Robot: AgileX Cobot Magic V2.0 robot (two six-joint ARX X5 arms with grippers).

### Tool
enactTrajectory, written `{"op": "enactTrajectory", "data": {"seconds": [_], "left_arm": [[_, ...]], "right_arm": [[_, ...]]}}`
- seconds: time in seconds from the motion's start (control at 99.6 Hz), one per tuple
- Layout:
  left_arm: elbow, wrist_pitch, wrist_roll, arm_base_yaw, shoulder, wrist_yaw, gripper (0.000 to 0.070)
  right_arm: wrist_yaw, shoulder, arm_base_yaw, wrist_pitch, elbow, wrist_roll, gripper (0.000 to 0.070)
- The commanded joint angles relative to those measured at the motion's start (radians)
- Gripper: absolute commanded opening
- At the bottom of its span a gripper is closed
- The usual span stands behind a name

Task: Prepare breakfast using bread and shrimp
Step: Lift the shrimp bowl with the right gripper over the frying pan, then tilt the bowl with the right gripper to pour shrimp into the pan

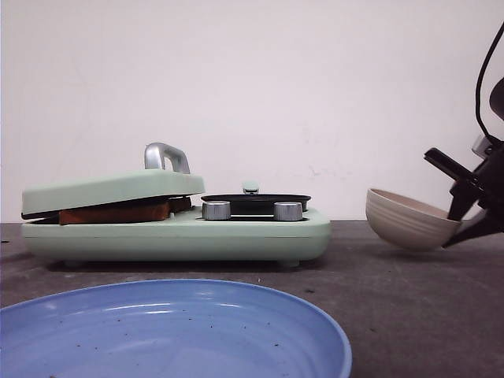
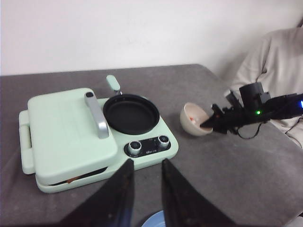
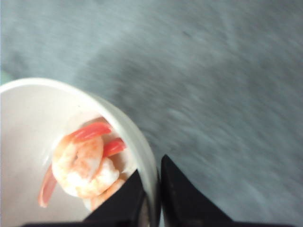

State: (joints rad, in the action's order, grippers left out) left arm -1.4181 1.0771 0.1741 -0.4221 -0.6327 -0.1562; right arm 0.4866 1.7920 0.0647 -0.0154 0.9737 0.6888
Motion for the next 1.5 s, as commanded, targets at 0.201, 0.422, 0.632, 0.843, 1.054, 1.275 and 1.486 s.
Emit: {"op": "enactTrajectory", "data": {"seconds": [0.201, 0.422, 0.632, 0.843, 1.054, 1.275, 1.486], "left_arm": [[-0.011, 0.007, -0.009, -0.005, -0.006, 0.003, 0.0016], [-0.011, 0.003, -0.034, -0.005, -0.006, 0.003, 0.0016], [-0.011, 0.003, -0.058, -0.005, -0.006, 0.003, 0.0015], [-0.011, 0.000, -0.057, -0.005, -0.006, 0.003, 0.0015], [-0.011, 0.009, -0.058, -0.005, -0.006, 0.003, 0.0015], [-0.011, 0.006, -0.095, -0.005, -0.006, 0.004, 0.0015], [-0.011, 0.000, -0.110, -0.005, -0.006, 0.011, 0.0015]], "right_arm": [[0.001, -0.084, -0.105, 0.176, 0.037, 0.031, 0.0000], [-0.140, -0.086, -0.301, 0.175, 0.193, -0.002, 0.0000], [-0.336, -0.025, -0.469, 0.113, 0.392, -0.183, 0.0000], [-0.519, 0.071, -0.540, 0.111, 0.490, -0.306, 0.0000], [-0.694, 0.136, -0.555, 0.115, 0.500, -0.429, 0.0000], [-0.808, 0.145, -0.578, 0.134, 0.500, -0.638, 0.0000], [-0.919, 0.145, -0.619, 0.205, 0.501, -0.889, 0.0000]]}}
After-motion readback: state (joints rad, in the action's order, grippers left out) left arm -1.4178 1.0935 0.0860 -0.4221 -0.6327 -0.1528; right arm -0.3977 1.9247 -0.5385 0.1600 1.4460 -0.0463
